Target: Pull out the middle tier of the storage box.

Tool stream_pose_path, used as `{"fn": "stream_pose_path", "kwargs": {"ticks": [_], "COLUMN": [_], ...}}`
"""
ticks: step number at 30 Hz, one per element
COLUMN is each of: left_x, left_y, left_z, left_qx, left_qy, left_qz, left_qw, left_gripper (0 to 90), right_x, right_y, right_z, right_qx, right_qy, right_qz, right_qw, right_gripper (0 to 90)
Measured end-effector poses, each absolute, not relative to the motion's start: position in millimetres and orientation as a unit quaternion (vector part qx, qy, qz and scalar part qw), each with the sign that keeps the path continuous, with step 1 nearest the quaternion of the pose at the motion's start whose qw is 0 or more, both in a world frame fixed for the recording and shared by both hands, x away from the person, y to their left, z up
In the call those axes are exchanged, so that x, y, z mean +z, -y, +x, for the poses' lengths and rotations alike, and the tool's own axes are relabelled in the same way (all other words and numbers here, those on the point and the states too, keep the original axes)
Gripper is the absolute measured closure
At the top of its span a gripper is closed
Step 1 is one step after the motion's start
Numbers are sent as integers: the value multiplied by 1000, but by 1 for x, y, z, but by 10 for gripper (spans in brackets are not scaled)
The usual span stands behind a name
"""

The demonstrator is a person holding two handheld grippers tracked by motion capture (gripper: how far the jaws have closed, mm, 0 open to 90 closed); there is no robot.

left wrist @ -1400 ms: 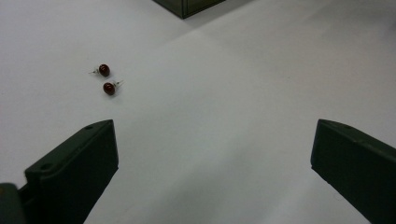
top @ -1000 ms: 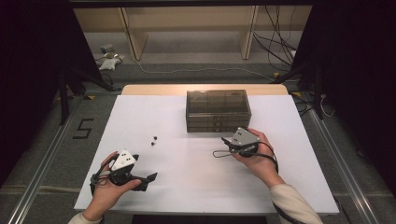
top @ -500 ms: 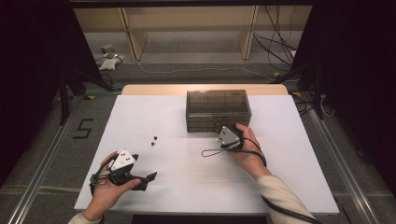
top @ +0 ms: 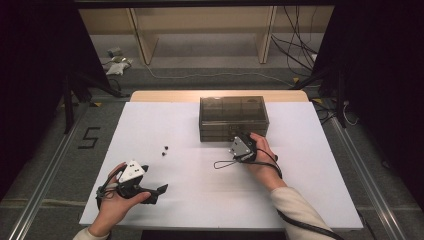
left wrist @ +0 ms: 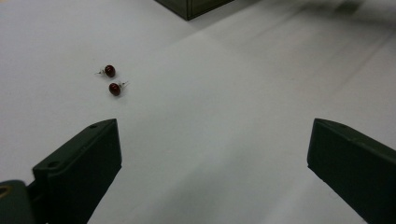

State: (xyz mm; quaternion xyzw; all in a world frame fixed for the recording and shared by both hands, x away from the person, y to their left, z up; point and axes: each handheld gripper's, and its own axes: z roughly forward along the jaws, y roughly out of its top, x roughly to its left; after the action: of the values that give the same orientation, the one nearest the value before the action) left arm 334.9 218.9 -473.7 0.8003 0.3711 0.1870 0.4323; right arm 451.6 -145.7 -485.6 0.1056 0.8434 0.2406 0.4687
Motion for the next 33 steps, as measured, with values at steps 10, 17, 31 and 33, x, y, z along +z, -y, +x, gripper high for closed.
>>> {"fn": "stream_pose_path", "kwargs": {"ticks": [10,17,31,33], "left_x": [-474,-474,-473,-473], "left_y": [-219,-219,-219,-220], "left_z": [335,335,335,335], "left_qx": [187,187,189,188], "left_qy": [-371,-372,-370,-369], "left_qz": [800,800,800,801], "left_qw": [433,432,433,432], "left_gripper": [35,37,43,44], "right_x": [-488,-488,-496,-496], "right_y": [142,142,138,136], "right_z": [453,453,452,452], "right_qx": [226,217,190,185], "right_qy": [-840,-836,-822,-820], "right_qz": [101,100,89,82], "right_qw": [483,493,530,536], "right_gripper": [702,720,747,748]}}
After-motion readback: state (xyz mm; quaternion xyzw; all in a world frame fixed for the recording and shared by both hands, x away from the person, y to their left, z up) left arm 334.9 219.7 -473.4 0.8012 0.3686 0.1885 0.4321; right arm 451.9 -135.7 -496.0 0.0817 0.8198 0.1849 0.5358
